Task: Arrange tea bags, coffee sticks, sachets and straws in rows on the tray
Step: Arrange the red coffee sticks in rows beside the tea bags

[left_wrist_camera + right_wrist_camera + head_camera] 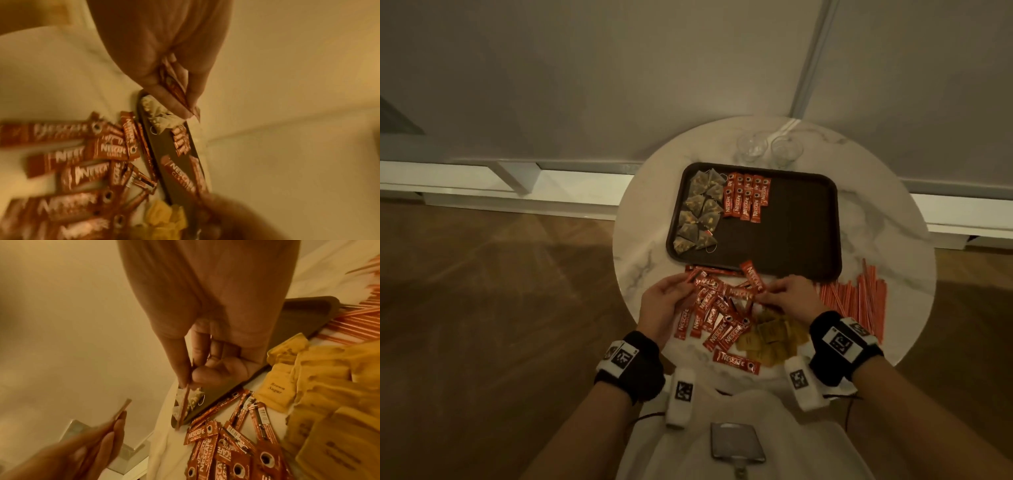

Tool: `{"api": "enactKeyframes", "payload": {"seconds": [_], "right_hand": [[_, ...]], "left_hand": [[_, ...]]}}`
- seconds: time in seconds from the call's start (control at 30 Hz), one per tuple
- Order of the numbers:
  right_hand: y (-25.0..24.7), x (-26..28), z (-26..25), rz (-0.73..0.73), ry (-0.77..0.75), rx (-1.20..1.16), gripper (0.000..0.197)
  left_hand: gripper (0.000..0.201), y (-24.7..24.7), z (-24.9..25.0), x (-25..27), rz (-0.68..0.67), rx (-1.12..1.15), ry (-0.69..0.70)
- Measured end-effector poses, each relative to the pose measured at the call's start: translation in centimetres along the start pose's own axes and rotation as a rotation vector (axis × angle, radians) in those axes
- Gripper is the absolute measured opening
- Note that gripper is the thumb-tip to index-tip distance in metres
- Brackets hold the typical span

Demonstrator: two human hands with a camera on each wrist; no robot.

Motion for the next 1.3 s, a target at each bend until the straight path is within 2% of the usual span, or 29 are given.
{"api": "enactKeyframes", "payload": {"seconds": [0.07, 0.17, 0.23, 0.27, 0.4, 0.53, 0.63, 0.67, 0.73, 0.8, 0.87, 0.93, 1.03, 1.17, 1.3], "right_hand": [[0.4, 0.1, -0.3, -0.099, -0.019, 0.126, 0.008], [1.3, 0.7, -1.5, -0.264, -0.052, 0.192, 0.004], [1.7, 0.9, -2.0, -0.355, -0.080, 0.123, 0.011], [1.9, 1.0, -2.2, -0.395, -0.088, 0.055, 0.014], [1.3, 1.3, -1.8, -0.509, -0.050, -0.111, 0.010], [1.0, 1.6, -1.4, -0.574, -0.035, -0.157, 0.009], [1.1, 1.1, -1.5, -0.523, -0.047, -0.182, 0.022], [1.2, 0.9, -1.7, -0.498, -0.064, -0.163, 0.023], [1.0, 0.6, -2.3, -0.451, -0.121, -0.059, 0.023], [0.6, 0.2, -3.3, -0.431, -0.185, 0.031, 0.021], [0.0, -0.2, -4.3, -0.406, -0.230, 0.069, 0.015], [-0.4, -0.5, -5.1, -0.376, -0.239, 0.045, 0.012], [-0.1, -0.5, -5.7, -0.301, -0.203, -0.175, 0.016], [0.8, -0.6, -5.3, -0.086, -0.157, -0.387, 0.030], [2.1, -0.5, -3.8, -0.115, -0.178, -0.305, 0.021]], "left_hand": [[0.016, 1.7, 1.1, 1.1, -0.073, -0.332, 0.209], [0.011, 4.7, 1.5, 2.8, -0.327, -0.742, 0.489], [0.013, 5.7, 1.1, 3.2, -0.491, -0.978, 0.581], [0.014, 5.7, 0.9, 3.2, -0.530, -1.031, 0.567], [0.014, 5.4, 0.6, 3.1, -0.584, -1.000, 0.426], [0.016, 5.1, 0.6, 2.7, -0.658, -1.016, 0.404], [0.015, 5.0, 0.6, 1.9, -0.581, -1.024, 0.377], [0.020, 5.0, 0.7, 1.6, -0.531, -0.995, 0.328], [0.038, 5.2, 0.6, 1.0, -0.486, -0.881, 0.128], [0.041, 5.7, 0.5, 0.6, -0.540, -0.937, 0.019], [0.031, 6.1, 0.4, 0.3, -0.633, -1.020, -0.008], [0.025, 6.7, 0.4, 0.5, -0.641, -0.941, -0.041], [0.018, 7.4, 0.8, 0.6, -0.518, -0.769, -0.008], [0.025, 7.2, 0.7, 0.0, -0.295, -0.499, 0.084], [0.027, 6.8, 0.1, -0.4, -0.163, -0.272, 0.041]]}}
Point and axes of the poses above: each hand's wrist, its own x-axis away from the middle knuckle, its own y-axis out of the palm, z = x × y, the point moved 3 cm from there along -x, towards the middle knuckle, and after that the axes turned 11 degrees about x, right-handed, at the moved point
